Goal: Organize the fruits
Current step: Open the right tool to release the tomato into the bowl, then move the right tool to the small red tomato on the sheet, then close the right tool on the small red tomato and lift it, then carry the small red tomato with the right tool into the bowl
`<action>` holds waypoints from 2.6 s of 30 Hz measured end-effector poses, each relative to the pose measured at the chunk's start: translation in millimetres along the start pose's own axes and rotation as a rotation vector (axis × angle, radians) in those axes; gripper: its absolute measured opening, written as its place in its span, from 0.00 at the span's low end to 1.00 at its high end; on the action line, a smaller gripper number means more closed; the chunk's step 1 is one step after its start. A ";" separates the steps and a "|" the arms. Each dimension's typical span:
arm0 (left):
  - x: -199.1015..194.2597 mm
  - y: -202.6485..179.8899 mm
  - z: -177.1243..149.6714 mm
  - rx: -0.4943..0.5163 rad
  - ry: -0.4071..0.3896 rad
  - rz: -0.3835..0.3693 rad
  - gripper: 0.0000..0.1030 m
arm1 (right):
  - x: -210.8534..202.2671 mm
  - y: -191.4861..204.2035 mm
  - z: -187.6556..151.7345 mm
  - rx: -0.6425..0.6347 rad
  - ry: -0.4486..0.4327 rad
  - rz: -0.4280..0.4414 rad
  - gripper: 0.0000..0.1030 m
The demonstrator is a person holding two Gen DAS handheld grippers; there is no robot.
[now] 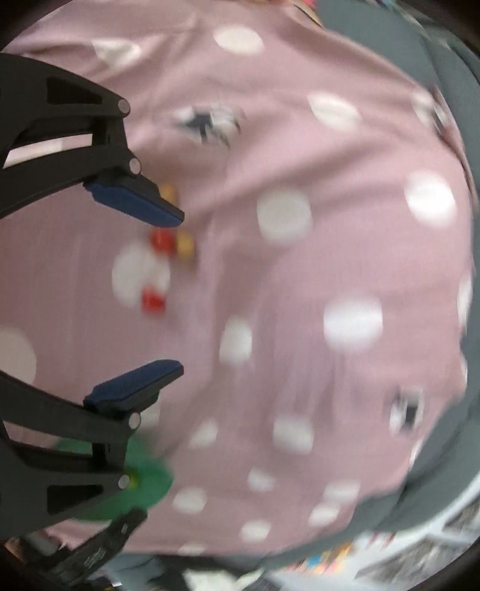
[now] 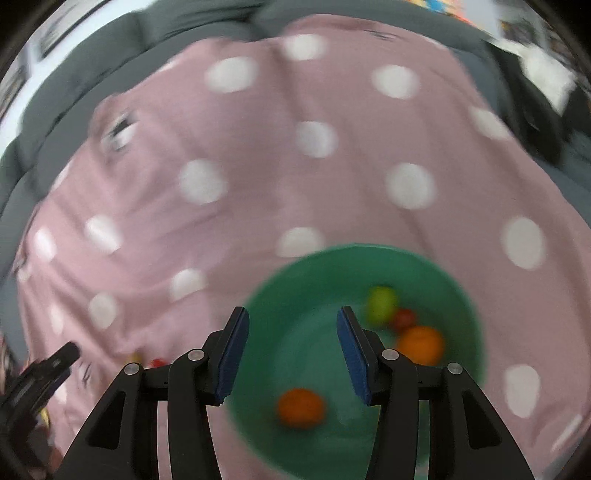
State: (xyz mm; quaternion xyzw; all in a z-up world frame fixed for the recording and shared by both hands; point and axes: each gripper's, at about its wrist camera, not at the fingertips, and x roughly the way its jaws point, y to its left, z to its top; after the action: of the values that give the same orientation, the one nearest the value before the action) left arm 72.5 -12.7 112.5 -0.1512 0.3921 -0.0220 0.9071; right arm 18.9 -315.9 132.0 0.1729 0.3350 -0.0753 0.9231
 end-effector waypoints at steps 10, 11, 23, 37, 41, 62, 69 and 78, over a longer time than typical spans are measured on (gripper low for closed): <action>42.2 62.0 -6.1 -0.182 0.111 0.058 0.63 | 95.8 139.9 -41.1 -0.294 0.286 0.227 0.49; 46.4 63.4 -4.6 -0.189 0.119 0.044 0.62 | 104.3 146.6 -46.3 -0.310 0.309 0.224 0.49; 71.3 54.2 -2.5 -0.211 0.165 -0.026 0.50 | 167.0 170.1 -75.9 -0.352 0.365 0.163 0.28; 110.9 31.7 -13.0 -0.175 0.229 -0.037 0.39 | 127.7 124.5 -71.0 -0.195 0.343 0.213 0.27; 119.9 34.4 -14.4 -0.198 0.234 -0.030 0.39 | 126.5 121.9 -67.0 -0.190 0.342 0.238 0.27; 82.0 -4.3 -17.5 -0.082 0.084 0.007 0.27 | 97.6 111.7 -38.4 -0.159 0.246 0.238 0.27; 53.0 -23.4 -17.4 -0.024 0.035 -0.020 0.27 | 75.6 101.7 -24.4 -0.140 0.184 0.240 0.27; 21.4 -52.1 -12.6 0.039 -0.034 -0.061 0.27 | 47.0 84.2 -7.9 -0.109 0.091 0.208 0.27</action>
State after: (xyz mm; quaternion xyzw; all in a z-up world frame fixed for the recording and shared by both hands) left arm 82.3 -69.0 104.5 -0.1457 0.3713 -0.0547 0.9154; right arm 71.6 -235.8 118.7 0.1593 0.3603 0.0470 0.9179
